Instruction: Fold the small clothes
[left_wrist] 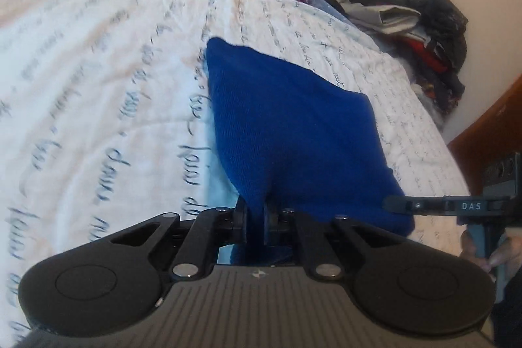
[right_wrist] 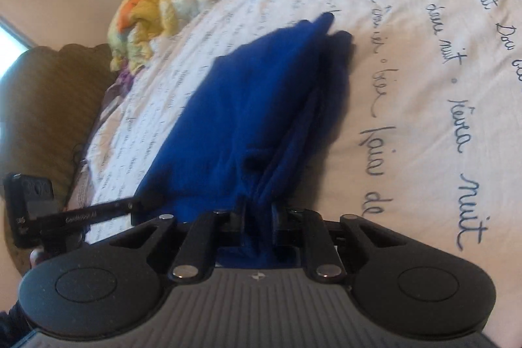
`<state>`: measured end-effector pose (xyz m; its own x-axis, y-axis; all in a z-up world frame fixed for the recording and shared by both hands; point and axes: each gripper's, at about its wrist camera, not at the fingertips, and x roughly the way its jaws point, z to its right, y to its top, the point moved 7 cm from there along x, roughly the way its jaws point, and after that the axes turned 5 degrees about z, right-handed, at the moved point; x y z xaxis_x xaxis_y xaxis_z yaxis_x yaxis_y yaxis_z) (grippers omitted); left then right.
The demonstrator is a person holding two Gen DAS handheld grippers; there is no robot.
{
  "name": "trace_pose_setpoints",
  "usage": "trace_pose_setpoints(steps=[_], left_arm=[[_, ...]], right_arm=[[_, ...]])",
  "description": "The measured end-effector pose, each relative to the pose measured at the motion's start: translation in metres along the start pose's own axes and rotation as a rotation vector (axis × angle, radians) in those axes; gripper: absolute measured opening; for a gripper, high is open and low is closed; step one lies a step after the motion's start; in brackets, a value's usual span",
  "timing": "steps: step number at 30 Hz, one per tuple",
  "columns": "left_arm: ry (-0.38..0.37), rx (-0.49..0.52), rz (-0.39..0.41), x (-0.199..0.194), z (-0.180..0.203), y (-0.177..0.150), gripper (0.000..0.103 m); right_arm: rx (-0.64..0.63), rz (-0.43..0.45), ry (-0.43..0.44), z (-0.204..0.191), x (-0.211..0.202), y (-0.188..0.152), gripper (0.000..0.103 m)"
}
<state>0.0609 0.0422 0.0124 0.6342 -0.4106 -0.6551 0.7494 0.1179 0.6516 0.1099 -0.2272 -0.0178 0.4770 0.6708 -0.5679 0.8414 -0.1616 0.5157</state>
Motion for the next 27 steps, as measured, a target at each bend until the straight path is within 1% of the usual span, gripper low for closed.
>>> trace_pose_setpoints(steps=[1,2,3,4,5,6,7,8,9,10,12,14,15,16,17,18,19,21,22,23,24,25,26,27], left_arm=[[0.023,0.045,0.004,-0.003,0.0,-0.002,0.013],[0.053,0.108,0.021,-0.007,0.003,-0.005,0.014],[0.101,0.193,0.061,-0.014,0.009,-0.009,0.019],[0.14,0.281,0.104,-0.022,0.018,-0.012,0.041],[0.16,0.373,0.141,-0.029,0.029,-0.017,0.059],[0.16,0.456,0.184,-0.035,0.042,-0.023,0.087],[0.15,0.535,0.222,-0.038,0.053,-0.03,0.091],[0.146,0.613,0.232,-0.036,0.062,-0.038,0.088],[0.157,0.681,0.218,-0.03,0.069,-0.045,0.078],[0.176,0.737,0.198,-0.02,0.073,-0.052,0.068],[0.21,0.771,0.19,-0.004,0.074,-0.056,0.057],[0.225,0.769,0.175,0.011,0.07,-0.056,0.055],[0.224,0.765,0.171,0.016,0.069,-0.055,0.05],[0.216,0.758,0.163,0.021,0.069,-0.055,0.043],[0.201,0.745,0.156,0.023,0.069,-0.056,0.037],[0.179,0.727,0.141,0.024,0.069,-0.056,0.026],[0.156,0.71,0.126,0.023,0.07,-0.057,0.023],[0.151,0.697,0.121,0.024,0.069,-0.058,0.023],[0.144,0.677,0.121,0.025,0.066,-0.057,0.023],[0.132,0.648,0.119,0.025,0.063,-0.056,0.023],[0.123,0.619,0.115,0.024,0.06,-0.053,0.025],[0.116,0.595,0.117,0.019,0.058,-0.051,0.029],[0.115,0.584,0.132,0.011,0.057,-0.05,0.034],[0.119,0.588,0.159,0.003,0.056,-0.05,0.053]], right_arm=[[-0.007,-0.015,-0.007,0.001,0.001,-0.005,0.016],[-0.017,-0.035,-0.04,0.005,0.004,-0.013,0.017],[-0.02,-0.047,-0.076,0.01,0.005,-0.017,0.023],[0.003,-0.041,-0.078,0.013,0.003,-0.017,0.027],[0.034,-0.016,-0.07,0.014,-0.003,-0.014,0.03],[0.06,0.028,-0.066,0.014,-0.012,-0.007,0.038],[0.065,0.073,-0.05,0.011,-0.02,0.0,0.051],[0.064,0.117,-0.025,0.006,-0.026,0.008,0.055],[0.061,0.146,0.006,0.001,-0.028,0.017,0.057],[0.059,0.147,0.016,-0.002,-0.025,0.025,0.057],[0.051,0.128,-0.024,-0.001,-0.012,0.04,0.057],[0.048,0.106,-0.093,0.008,0.007,0.056,0.057],[0.054,0.098,-0.133,0.014,0.019,0.063,0.056],[0.058,0.087,-0.165,0.022,0.029,0.068,0.053],[0.057,0.076,-0.18,0.028,0.037,0.072,0.044],[0.042,0.072,-0.179,0.031,0.043,0.076,0.015],[0.017,0.068,-0.181,0.024,0.052,0.083,0.015],[-0.055,0.122,-0.17,0.009,0.048,0.098,0.015],[-0.081,0.132,-0.176,0.01,0.048,0.102,0.015],[-0.103,0.099,-0.222,0.015,0.055,0.101,0.015],[-0.117,0.044,-0.267,0.023,0.065,0.096,0.018],[-0.113,0.041,-0.265,0.026,0.068,0.093,0.021],[-0.089,0.065,-0.252,0.024,0.061,0.092,0.023],[-0.05,0.079,-0.237,0.022,0.05,0.09,0.026]])
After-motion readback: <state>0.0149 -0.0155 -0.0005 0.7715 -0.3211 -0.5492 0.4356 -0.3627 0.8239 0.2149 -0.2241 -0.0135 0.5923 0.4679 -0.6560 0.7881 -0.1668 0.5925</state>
